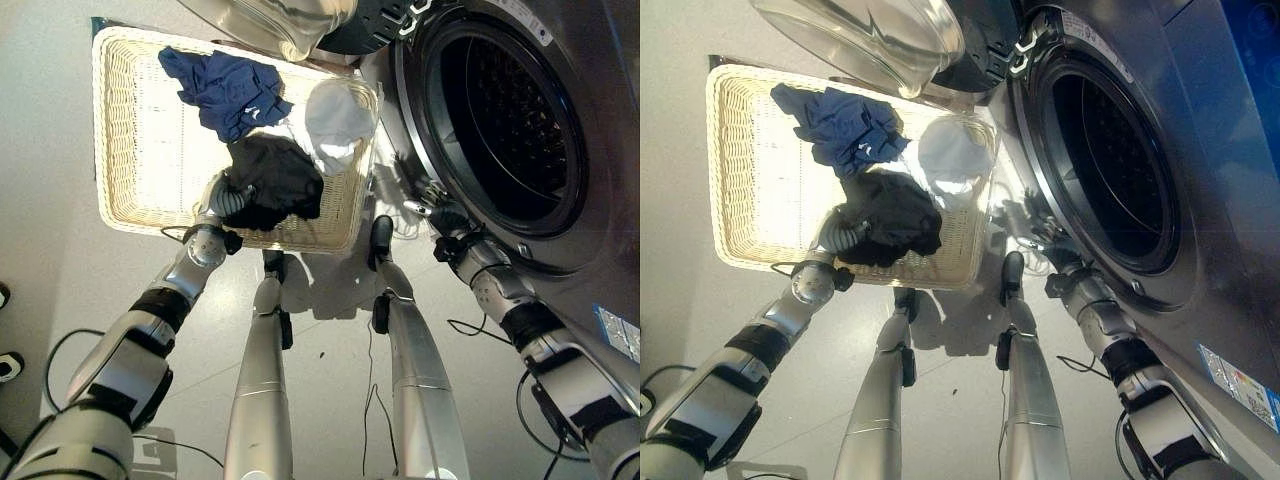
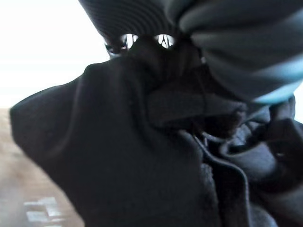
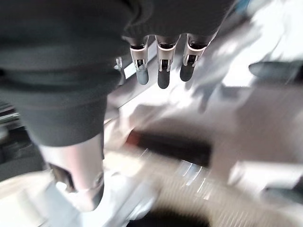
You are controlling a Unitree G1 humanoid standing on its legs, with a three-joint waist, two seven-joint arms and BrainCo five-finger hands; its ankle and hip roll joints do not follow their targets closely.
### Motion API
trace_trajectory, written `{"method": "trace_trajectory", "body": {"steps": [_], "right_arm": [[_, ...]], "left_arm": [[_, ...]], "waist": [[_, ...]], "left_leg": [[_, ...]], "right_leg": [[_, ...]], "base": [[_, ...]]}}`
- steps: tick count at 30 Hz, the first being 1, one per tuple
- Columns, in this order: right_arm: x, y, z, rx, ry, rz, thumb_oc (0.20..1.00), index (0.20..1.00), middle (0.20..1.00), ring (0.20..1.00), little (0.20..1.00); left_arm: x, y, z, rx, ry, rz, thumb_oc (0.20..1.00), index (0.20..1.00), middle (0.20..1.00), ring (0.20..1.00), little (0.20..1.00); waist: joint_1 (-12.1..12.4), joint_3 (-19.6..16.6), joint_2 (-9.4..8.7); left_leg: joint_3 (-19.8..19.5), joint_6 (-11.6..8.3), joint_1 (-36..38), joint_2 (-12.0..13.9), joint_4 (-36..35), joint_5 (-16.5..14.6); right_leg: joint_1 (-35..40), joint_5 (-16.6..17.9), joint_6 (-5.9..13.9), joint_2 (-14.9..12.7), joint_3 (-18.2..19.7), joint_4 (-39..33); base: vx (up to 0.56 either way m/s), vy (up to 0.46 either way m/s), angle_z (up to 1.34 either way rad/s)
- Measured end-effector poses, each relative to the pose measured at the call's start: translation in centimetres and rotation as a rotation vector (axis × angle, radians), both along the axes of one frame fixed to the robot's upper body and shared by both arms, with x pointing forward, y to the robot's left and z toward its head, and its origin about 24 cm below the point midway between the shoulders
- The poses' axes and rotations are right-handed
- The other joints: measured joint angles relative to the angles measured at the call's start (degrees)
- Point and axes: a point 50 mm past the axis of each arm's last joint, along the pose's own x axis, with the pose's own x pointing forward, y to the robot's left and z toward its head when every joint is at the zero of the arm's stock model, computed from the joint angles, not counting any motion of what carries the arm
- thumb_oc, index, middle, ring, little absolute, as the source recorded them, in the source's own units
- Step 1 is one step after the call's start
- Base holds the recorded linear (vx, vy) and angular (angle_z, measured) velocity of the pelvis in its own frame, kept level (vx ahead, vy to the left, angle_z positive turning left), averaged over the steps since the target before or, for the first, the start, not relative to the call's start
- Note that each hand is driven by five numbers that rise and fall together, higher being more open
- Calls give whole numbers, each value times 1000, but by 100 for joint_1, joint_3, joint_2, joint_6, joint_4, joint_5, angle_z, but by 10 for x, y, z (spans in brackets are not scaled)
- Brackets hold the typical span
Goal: Put the clothes into the washing machine.
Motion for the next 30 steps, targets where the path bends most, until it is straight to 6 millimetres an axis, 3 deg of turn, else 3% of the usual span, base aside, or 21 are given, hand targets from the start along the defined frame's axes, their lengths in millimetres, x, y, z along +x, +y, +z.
{"method": "trace_trajectory", "body": {"steps": [6,15,30], "right_arm": [[-17,26,10,95,-80,145,1000,1000,1000,1000,1000],[-33,75,28,144,-139,379,1000,1000,1000,1000,1000],[-29,86,44,220,-148,400,1000,1000,1000,1000,1000]], "left_arm": [[-13,-26,10,-98,-141,-121,200,200,200,200,200],[-32,-58,36,46,-350,-235,200,200,200,200,200],[-40,-86,59,197,-485,-337,200,200,200,200,200]], "waist": [[103,3,2],[253,10,-2],[453,13,4]], "left_leg": [[-12,-9,0,-2,7,-6],[-64,-24,2,-17,59,-16],[-189,-33,4,-97,166,-15]], "right_leg": [[-21,-18,-1,0,2,36],[-51,-97,-17,-16,-7,197],[-50,-187,-15,-101,-52,410]], "base": [[0,0,0],[1,-4,1],[7,-9,2]]}}
